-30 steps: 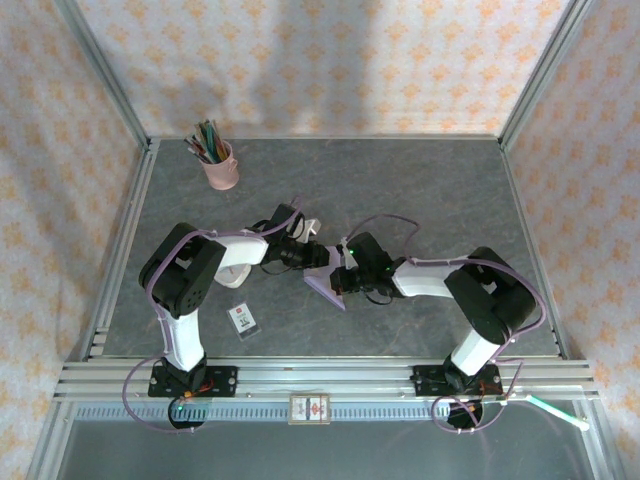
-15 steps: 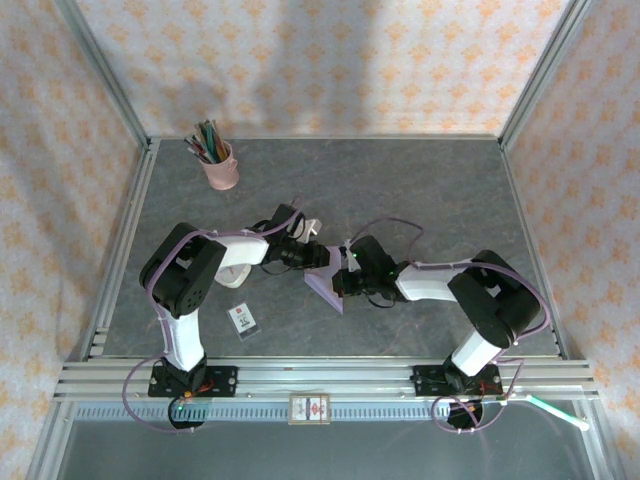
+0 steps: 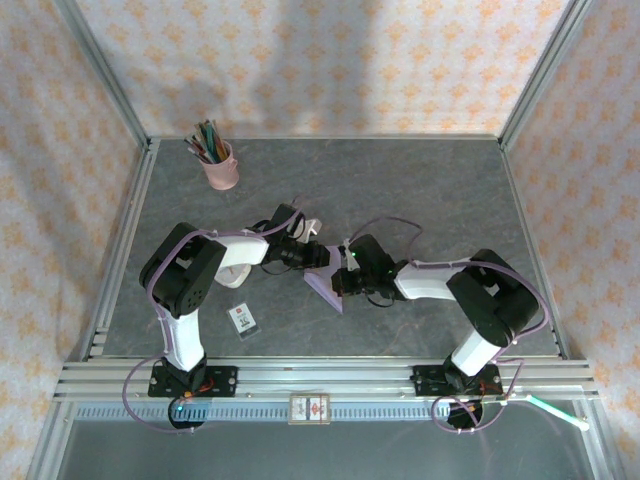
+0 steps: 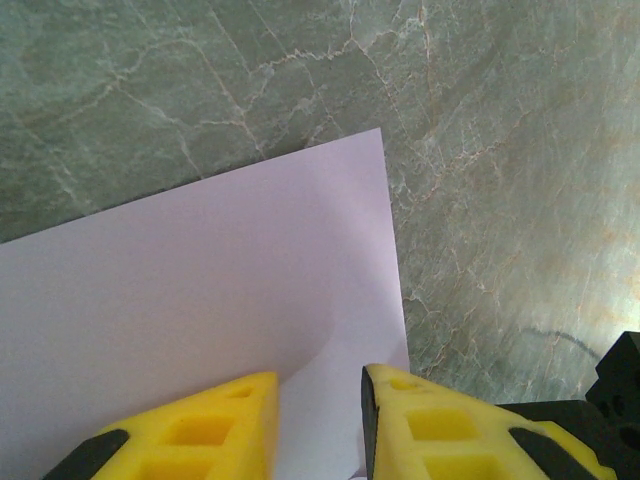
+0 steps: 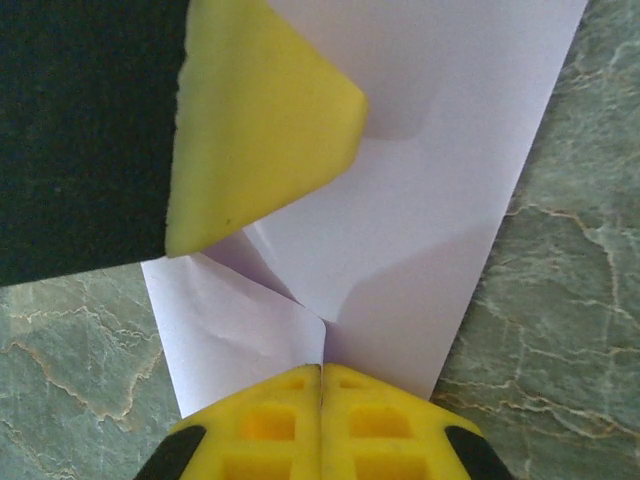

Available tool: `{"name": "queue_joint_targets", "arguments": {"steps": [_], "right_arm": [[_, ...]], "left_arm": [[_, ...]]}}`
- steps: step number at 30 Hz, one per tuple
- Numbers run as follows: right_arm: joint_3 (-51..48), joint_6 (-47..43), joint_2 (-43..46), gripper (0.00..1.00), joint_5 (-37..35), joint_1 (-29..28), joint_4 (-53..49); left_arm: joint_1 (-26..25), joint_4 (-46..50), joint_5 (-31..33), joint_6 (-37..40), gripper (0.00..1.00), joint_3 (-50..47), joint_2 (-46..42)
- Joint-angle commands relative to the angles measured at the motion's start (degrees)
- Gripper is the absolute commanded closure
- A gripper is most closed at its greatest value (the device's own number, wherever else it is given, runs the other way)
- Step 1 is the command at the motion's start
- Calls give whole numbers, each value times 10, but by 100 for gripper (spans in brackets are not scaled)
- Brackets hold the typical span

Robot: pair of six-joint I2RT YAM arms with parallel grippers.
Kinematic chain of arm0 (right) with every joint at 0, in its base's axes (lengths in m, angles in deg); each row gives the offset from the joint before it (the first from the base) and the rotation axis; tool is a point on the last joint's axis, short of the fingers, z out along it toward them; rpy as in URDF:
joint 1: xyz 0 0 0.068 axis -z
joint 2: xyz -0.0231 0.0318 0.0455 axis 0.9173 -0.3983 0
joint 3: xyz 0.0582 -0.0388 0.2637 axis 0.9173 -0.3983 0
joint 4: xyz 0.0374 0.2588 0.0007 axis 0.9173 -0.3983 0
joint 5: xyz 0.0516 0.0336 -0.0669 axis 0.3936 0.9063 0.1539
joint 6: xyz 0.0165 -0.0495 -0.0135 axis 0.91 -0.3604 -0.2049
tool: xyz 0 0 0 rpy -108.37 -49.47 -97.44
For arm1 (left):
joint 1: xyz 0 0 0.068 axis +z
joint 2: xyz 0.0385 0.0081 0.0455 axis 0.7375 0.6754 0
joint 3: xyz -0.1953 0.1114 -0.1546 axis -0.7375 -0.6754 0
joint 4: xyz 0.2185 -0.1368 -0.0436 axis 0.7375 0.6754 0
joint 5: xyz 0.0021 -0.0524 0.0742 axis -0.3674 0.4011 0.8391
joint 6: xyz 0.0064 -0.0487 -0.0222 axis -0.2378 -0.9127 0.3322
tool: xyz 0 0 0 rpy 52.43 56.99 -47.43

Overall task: Fold a paper plane with a square sheet of paper (pick it up from the middle)
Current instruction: Third fold the triangle at the center of the table.

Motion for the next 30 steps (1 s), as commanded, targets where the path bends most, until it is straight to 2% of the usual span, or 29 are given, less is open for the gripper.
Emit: {"name": "queue_joint_targets", "arguments": {"steps": [1,14,25,30], "right_arm": [[11,-10,-13,100,-15,4,-14],[-4,-11,-8,100,-20,3,-29],[-33,3,2,100,-19,3,-24],[-33,5,4,100,-23,3,-26]], "left_arm": [[-10,46,31,10,70,-18,38],[-9,55,30,9,70,-1,35],[-6,113,39,10,67,109,17],[-2,123,47,7,67,114,-15]]}}
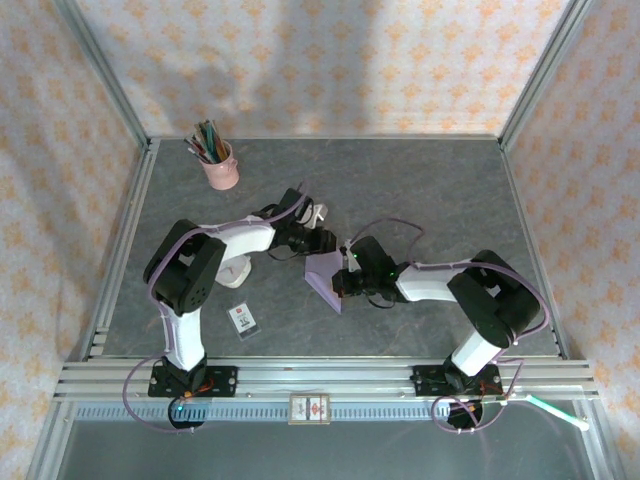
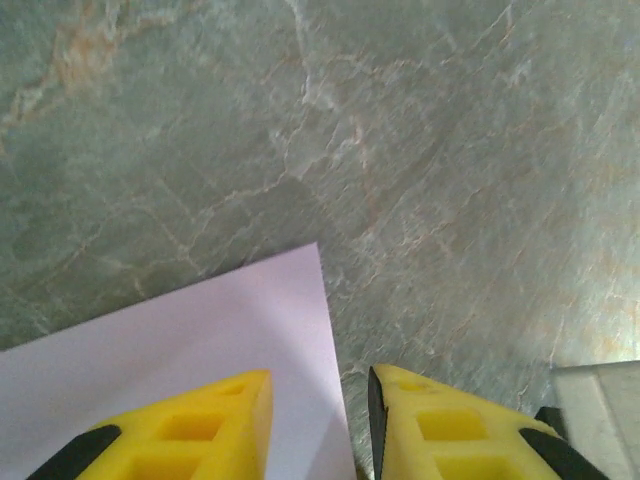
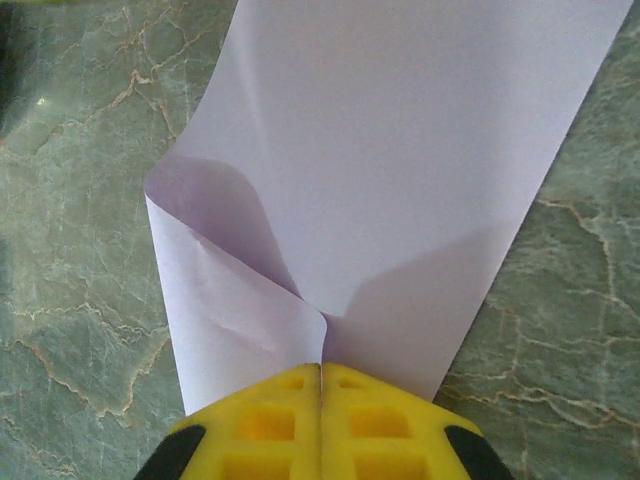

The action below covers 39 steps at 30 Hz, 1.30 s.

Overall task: Fold a paper plane with a square sheet of paper (pick it up from the middle)
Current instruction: Third fold the triangle at the center of the table.

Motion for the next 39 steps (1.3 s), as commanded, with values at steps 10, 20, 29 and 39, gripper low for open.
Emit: {"name": "queue_joint_targets", "arguments": {"steps": [10,20,29,39], "right_arm": [[-23,29,-7,100,-30,3,-31],[-30,60,-7,100,-47,4,-31],[-33,67,-9,100,-49,3,-31],[-33,62,-12,100,-50,3,-30]], "left_arm": [[-19,-101,26,-143,94,-215,-231],[-126,-303,77,-315,100,-403,-335],[-185,-467,93,-393,100,-438,-250],[-193,-492,89,-393,100,-416,-182]]}}
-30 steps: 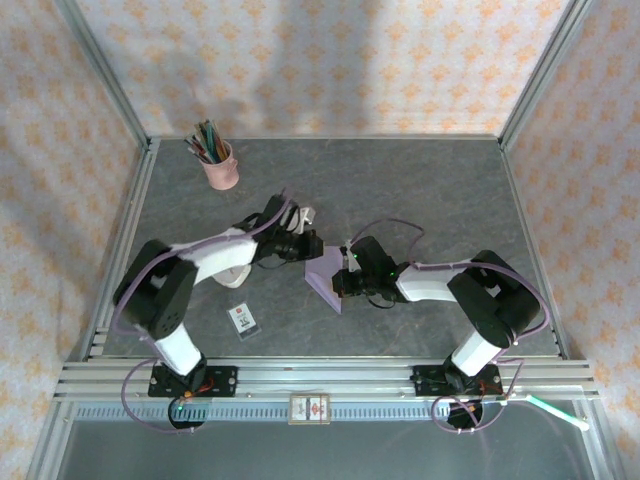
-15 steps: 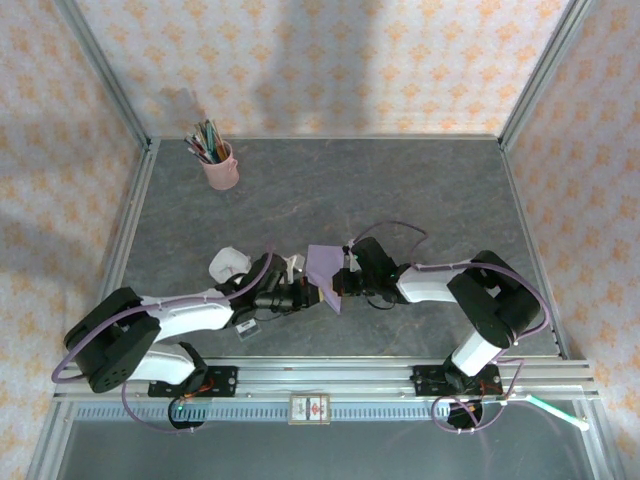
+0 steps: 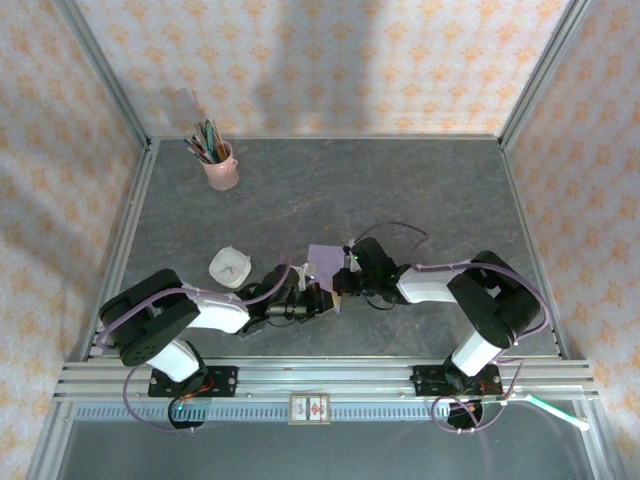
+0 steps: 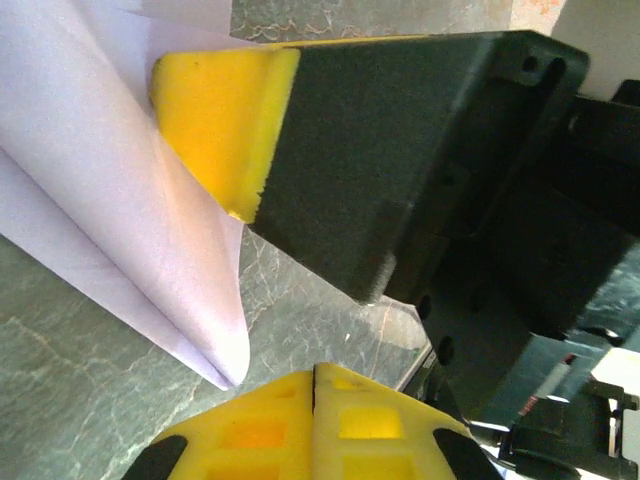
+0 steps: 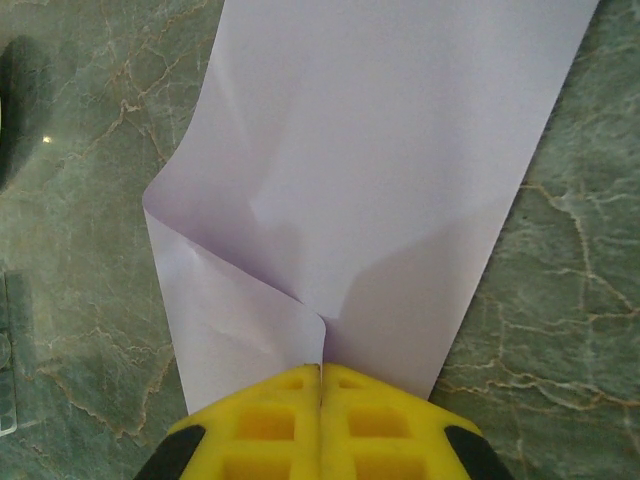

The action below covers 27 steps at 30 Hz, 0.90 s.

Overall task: Fold a paper plane with a square sheet of paper (pick it up from the middle)
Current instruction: Third fold the triangle at the center of the table.

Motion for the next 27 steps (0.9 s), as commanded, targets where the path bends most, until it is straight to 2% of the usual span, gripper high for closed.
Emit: {"name": "queue_joint_targets", "arguments": {"steps": [1,9,27], "right_arm": [[-20,-1,-13,100,-41,3,-53],[-18,-5,-19,100,-42,4,-55],[-13,-8,-25,100,-47,3,-59]], "left_arm": [[-3,-37,7,-2,100,13,21],[-2,-62,-8,-5,100,24,60],[-3,-44,-11,10,100,34,98]]}}
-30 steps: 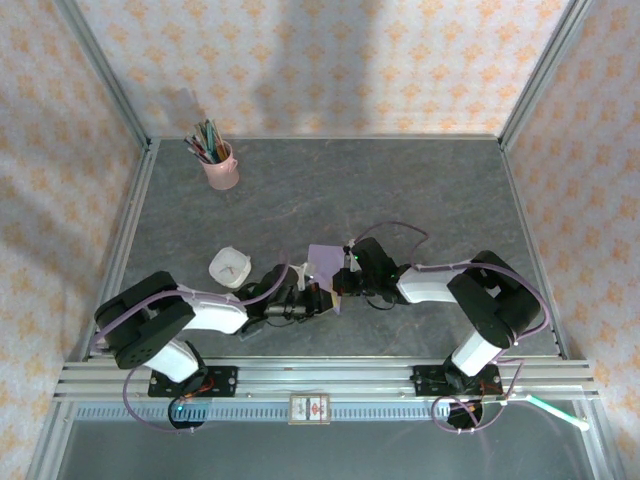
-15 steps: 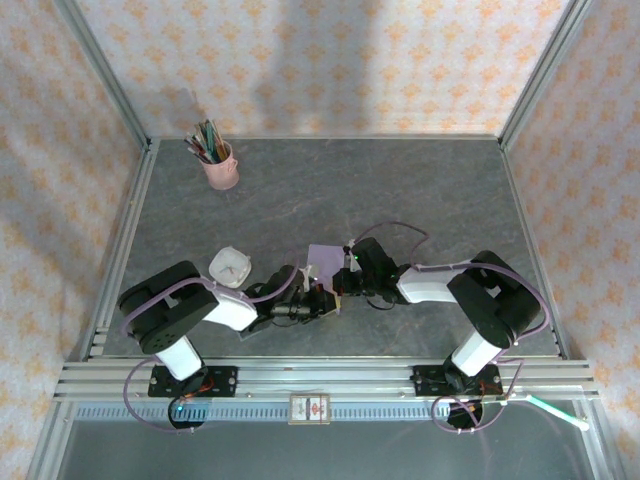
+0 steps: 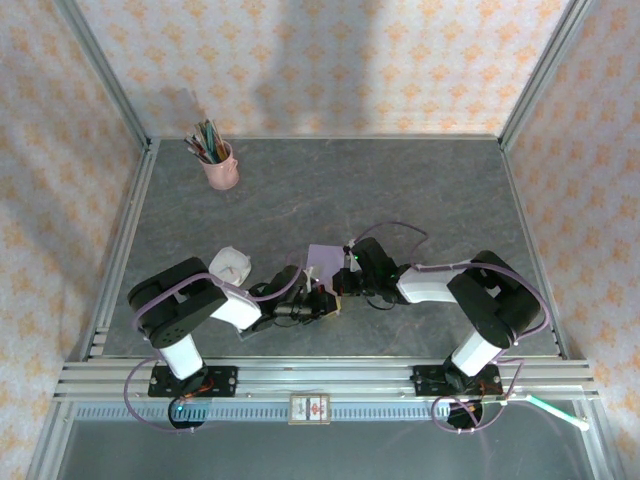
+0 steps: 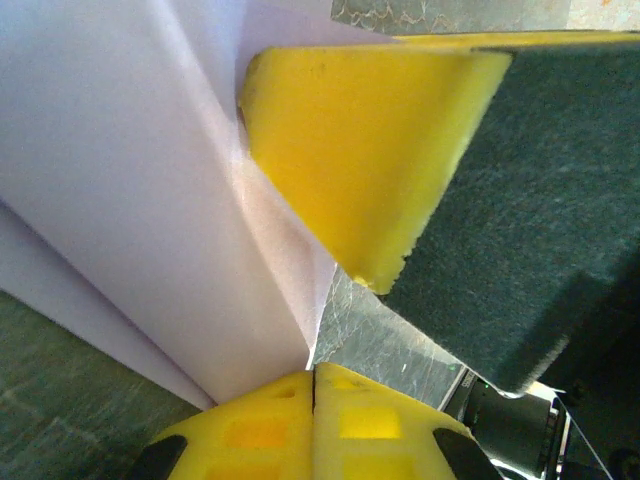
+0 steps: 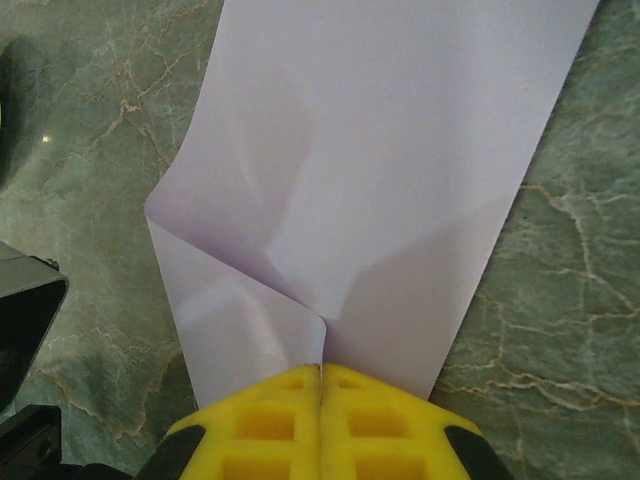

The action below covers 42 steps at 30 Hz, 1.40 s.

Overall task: Fold a paper plane with a square sheet of paper (pick it up from the middle)
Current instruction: Third fold the triangle at the center of the table.

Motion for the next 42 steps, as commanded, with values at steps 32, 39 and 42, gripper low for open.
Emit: {"name": "queue_joint_targets", "arguments": {"steps": [32,39,42], "right_arm": [[-12,-12,-23,100,-53,3,-69],[-12,-12,-20,100,-54,3,-69],[-12,-13,-20,100,-54,3,-70]], "left_arm": [[-17,92,15,54,100,41,-6],[-17,101,27,50,100,38,-38],[-18,96,28,50,100,36,-29]]}}
